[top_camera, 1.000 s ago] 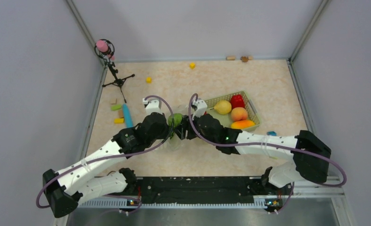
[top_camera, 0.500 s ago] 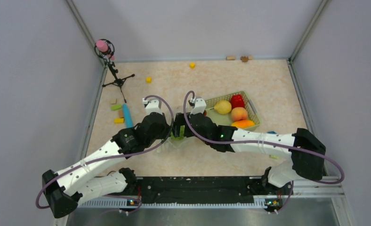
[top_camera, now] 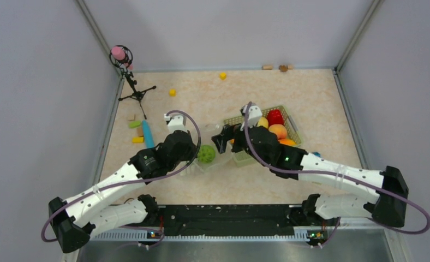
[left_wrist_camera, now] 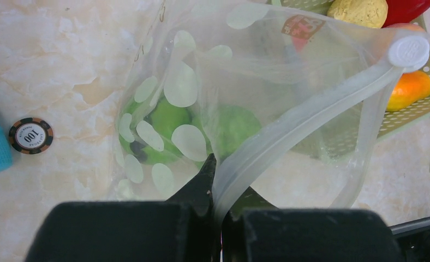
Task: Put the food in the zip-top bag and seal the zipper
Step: Pick up the fake vegetable from the bin.
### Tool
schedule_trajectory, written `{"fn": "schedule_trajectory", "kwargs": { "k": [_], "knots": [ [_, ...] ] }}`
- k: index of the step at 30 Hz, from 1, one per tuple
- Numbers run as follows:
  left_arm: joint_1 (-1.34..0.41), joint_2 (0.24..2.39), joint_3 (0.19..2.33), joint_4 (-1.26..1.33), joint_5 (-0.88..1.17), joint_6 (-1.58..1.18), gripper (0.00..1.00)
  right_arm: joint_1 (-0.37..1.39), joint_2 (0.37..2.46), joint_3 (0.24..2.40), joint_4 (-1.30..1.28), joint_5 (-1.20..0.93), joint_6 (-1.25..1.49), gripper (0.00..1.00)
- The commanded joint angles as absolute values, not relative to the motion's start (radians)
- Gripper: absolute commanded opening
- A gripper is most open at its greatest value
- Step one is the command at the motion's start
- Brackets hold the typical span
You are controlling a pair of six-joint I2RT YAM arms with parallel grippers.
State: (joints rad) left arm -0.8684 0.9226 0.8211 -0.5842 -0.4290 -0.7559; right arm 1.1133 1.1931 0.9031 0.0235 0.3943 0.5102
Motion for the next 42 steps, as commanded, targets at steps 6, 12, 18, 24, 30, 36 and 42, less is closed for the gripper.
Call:
{"fn": "schedule_trajectory", "kwargs": {
  "k": [6,12,18,24,30,36,42],
  "knots": [
    [-0.871,0.893,0.845,-0.571,-0.480,-0.764,0.00,0.870,1.011,0.752,-0.169,0.398,0.635,0.99],
    [-0.871,0.894,0.850,-0.577,-0.478,-0.764,0.00,0.805,1.087,0.753,-0.238,0.400,0.646,0.99],
    [-0.871,0.902,0.850,-0.576,-0.482,-0.763,0.00,0.757,1.272,0.824,-0.256,0.328,0.642,0.99],
    [-0.871,0.909,0.849,-0.573,-0.479,-0.761,0.00,0.745,1.457,0.918,-0.249,0.279,0.649,0.92],
    [-0.871,0.911,0.847,-0.569,-0.476,-0.761,0.00,0.741,1.594,0.975,-0.217,0.234,0.660,0.88],
    [-0.871,0.904,0.845,-0.568,-0.468,-0.760,0.00,0.734,1.676,0.998,-0.223,0.241,0.655,0.82],
    [-0.871,0.891,0.835,-0.555,-0.467,-0.756,0.00,0.729,1.703,0.993,-0.222,0.253,0.676,0.72]
  ]
}}
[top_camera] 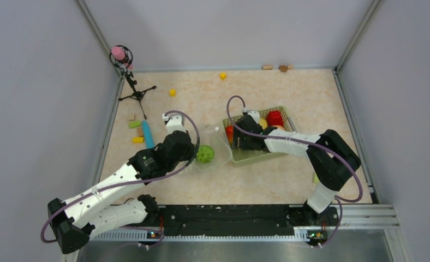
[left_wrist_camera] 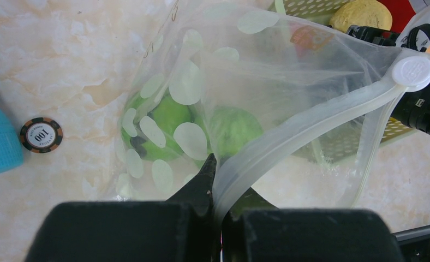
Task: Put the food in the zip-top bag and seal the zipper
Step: Pick up the fake vegetable from the bin.
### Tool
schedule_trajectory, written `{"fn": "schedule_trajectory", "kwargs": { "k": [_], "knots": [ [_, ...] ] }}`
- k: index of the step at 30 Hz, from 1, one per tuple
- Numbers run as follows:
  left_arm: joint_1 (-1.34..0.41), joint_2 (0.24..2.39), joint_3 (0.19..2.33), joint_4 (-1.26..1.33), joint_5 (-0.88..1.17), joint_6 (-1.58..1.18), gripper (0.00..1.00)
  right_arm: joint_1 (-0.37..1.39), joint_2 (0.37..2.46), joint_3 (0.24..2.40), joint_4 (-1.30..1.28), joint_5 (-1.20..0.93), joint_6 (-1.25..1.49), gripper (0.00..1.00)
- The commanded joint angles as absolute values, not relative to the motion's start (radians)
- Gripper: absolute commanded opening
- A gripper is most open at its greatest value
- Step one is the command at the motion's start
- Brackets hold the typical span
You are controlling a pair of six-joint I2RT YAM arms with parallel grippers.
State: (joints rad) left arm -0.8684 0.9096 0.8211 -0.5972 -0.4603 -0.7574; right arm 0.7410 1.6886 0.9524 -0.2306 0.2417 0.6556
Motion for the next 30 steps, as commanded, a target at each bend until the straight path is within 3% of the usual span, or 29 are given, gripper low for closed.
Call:
{"fn": "schedule_trajectory", "kwargs": {
  "k": [1,3,14,20,30],
  "knots": [
    [-0.871,0.893,0.835,-0.554,-0.465,-0.757,0.00,0.729,1.705,0.993,-0.222,0.255,0.682,0.69],
    [-0.871,0.895,0.837,-0.554,-0.457,-0.756,0.00,0.729,1.709,0.986,-0.218,0.246,0.694,0.62],
    [-0.871,0.905,0.834,-0.547,-0.449,-0.755,0.00,0.729,1.712,0.951,-0.207,0.261,0.716,0.51],
    [-0.871,0.912,0.834,-0.544,-0.444,-0.754,0.00,0.730,1.682,0.943,-0.202,0.266,0.688,0.29],
    [-0.871,0.916,0.834,-0.540,-0.434,-0.751,0.00,0.730,1.344,0.798,-0.144,0.296,0.667,0.23]
  ]
}}
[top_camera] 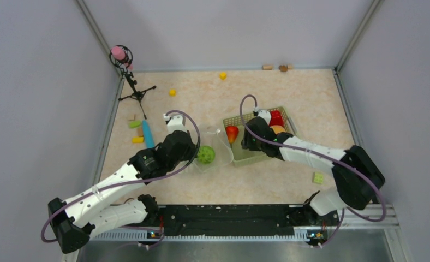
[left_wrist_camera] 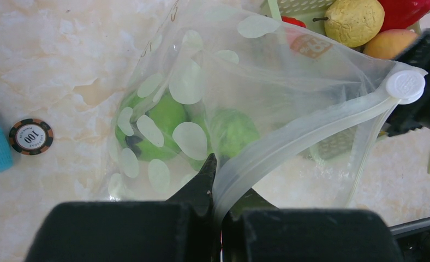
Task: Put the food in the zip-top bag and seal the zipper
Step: Pick up the fake vegetable from the bin, then place the fake vegetable in the zipper food storage bag.
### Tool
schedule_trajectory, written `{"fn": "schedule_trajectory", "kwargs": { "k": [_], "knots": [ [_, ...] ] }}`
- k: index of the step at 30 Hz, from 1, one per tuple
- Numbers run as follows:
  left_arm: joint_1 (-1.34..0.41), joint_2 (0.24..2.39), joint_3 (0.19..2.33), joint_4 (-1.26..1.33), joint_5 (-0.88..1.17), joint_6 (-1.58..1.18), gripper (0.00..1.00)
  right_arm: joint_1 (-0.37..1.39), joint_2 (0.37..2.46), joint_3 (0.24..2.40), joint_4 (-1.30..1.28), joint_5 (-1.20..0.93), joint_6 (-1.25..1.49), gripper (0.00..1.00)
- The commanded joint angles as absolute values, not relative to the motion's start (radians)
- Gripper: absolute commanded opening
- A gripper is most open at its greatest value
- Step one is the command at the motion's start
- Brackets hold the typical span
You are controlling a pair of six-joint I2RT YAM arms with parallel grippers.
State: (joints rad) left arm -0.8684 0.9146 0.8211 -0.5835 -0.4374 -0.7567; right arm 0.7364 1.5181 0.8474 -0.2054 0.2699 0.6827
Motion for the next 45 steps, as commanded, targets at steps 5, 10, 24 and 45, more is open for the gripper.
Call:
{"fn": "schedule_trajectory", "kwargs": {
  "k": [5,10,24,45],
  "knots": [
    [-0.871,0.920,0.835,-0.542,-0.436,-0.752,0.00,0.731,1.123,0.666,-0.018,0.189,0.629,0.23],
    [-0.871,0.918,0.836,-0.543,-0.448,-0.748,0.00,0.733,0.923,0.535,0.265,-0.180,0.563,0.24],
    [-0.871,0.895,0.831,-0.537,-0.430,-0.751,0.00,1.010,1.199,0.777,0.304,-0.122,0.461,0.31],
    [-0.871,0.883,0.817,-0.512,-0.364,-0.754,0.00,1.147,1.710,1.227,0.005,0.655,0.643,0.60]
  ]
}}
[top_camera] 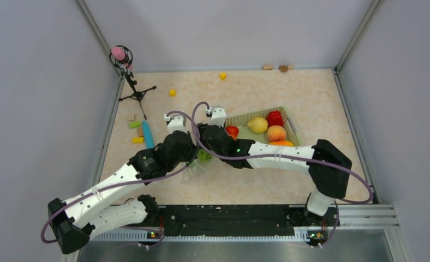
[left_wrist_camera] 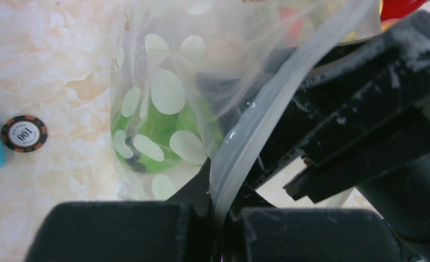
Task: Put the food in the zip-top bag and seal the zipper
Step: Place the fake vegetable in the zipper food storage bag, then pick up the fake fruit from the bin.
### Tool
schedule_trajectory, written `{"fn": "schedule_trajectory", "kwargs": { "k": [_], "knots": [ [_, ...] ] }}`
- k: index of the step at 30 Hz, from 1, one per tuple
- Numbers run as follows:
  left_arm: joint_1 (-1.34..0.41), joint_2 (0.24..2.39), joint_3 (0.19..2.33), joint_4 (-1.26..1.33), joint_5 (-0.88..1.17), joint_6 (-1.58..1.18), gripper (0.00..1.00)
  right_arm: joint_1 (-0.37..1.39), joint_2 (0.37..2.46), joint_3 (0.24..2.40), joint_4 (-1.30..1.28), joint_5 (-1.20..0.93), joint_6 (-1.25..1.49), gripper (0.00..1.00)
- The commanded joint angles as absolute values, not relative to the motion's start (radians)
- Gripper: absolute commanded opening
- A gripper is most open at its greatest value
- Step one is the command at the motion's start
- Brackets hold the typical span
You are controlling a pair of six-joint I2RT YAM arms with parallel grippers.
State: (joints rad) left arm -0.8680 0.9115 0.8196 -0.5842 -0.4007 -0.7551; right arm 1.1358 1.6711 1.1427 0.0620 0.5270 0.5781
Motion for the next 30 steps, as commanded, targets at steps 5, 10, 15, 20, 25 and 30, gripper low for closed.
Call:
{"fn": "schedule_trajectory", "kwargs": {
  "k": [5,10,15,20,25,30],
  "knots": [
    [-0.871,0.880,0.819,-0.519,-0.377,-0.758,0.00,1.153,1.703,1.218,0.003,0.630,0.649,0.80],
    [-0.871,0.883,0.823,-0.530,-0.397,-0.765,0.00,1.155,1.632,1.145,0.073,0.476,0.595,0.81],
    [-0.871,0.889,0.829,-0.542,-0.414,-0.772,0.00,1.154,1.484,1.005,0.212,0.341,0.538,0.88],
    [-0.871,0.885,0.830,-0.548,-0.420,-0.774,0.00,1.154,1.285,0.818,0.338,0.278,0.516,0.94],
    [-0.871,0.887,0.831,-0.549,-0.423,-0.772,0.00,1.154,1.094,0.653,0.425,0.289,0.541,0.99],
    [-0.871,0.894,0.834,-0.550,-0.428,-0.770,0.00,1.153,0.943,0.525,0.393,0.486,0.611,0.99]
  ]
}}
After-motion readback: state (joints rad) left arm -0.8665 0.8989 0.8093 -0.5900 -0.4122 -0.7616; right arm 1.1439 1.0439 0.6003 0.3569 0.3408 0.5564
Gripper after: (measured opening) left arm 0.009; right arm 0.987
